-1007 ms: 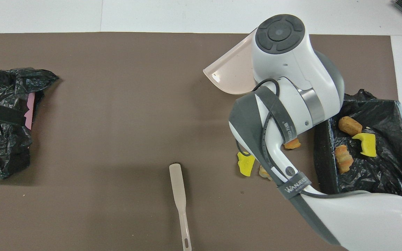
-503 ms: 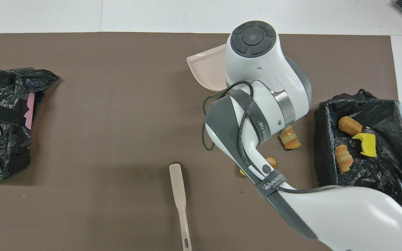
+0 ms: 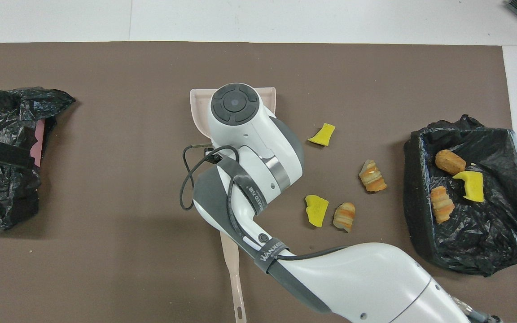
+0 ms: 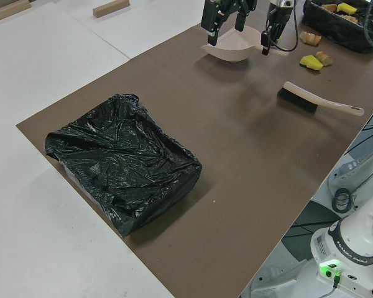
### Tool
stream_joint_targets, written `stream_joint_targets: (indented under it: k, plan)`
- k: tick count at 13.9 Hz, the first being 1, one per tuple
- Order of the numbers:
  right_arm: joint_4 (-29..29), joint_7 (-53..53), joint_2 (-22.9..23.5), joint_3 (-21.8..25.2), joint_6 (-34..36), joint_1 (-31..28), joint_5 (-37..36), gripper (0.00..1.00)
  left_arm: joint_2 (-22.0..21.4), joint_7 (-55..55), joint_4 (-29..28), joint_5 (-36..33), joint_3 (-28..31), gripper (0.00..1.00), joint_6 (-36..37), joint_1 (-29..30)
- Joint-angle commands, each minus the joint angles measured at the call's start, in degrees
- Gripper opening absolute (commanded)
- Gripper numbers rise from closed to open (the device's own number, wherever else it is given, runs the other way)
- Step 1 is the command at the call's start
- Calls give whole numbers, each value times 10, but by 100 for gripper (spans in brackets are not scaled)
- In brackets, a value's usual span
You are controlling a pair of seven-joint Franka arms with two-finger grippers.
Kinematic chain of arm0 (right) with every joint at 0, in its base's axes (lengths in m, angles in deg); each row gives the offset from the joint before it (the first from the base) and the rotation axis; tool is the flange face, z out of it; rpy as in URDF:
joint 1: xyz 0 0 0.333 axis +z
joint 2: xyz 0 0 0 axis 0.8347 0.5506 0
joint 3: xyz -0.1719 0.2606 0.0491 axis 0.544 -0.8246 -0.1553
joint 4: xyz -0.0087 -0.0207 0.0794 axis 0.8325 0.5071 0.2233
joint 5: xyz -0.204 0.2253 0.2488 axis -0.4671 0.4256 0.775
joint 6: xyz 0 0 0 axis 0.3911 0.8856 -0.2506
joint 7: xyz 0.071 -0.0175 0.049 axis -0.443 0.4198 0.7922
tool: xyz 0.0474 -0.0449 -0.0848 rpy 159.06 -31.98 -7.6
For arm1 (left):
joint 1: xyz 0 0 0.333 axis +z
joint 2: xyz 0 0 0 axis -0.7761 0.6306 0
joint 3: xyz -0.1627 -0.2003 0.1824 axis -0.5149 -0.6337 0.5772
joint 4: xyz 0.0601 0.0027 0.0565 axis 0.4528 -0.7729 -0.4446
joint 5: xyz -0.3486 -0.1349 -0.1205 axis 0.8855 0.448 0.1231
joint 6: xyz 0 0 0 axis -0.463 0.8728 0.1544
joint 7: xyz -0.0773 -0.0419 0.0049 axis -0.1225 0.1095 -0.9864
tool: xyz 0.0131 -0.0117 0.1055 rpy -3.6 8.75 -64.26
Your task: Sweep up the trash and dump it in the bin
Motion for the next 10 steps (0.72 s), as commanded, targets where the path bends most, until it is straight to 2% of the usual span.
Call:
stream_joint_targets:
  k: [1, 2, 5, 7, 8, 10]
  plan:
    - [-1, -31, 14, 1, -18, 7, 16, 0, -20, -5, -28, -9, -1, 100, -4, -3]
    - [-1, -30, 13, 1, -19, 6, 19, 0, -18, -3, -28, -9, -1, 100, -5, -4]
    - [15, -13, 8, 1, -23, 3, 16, 17, -13, 1, -35, -9, -2, 100, -17, -14]
    - [22, 6, 4, 1, -20, 6, 15, 25, -12, 2, -47, -9, -2, 100, -40, -26]
    - [22, 7, 3, 1, -15, 6, 10, 31, -11, 2, -56, -9, -2, 100, -49, -34]
    - [22, 24, -1, 1, -14, 7, 10, 51, -10, 0, -71, -9, -2, 100, -66, -55]
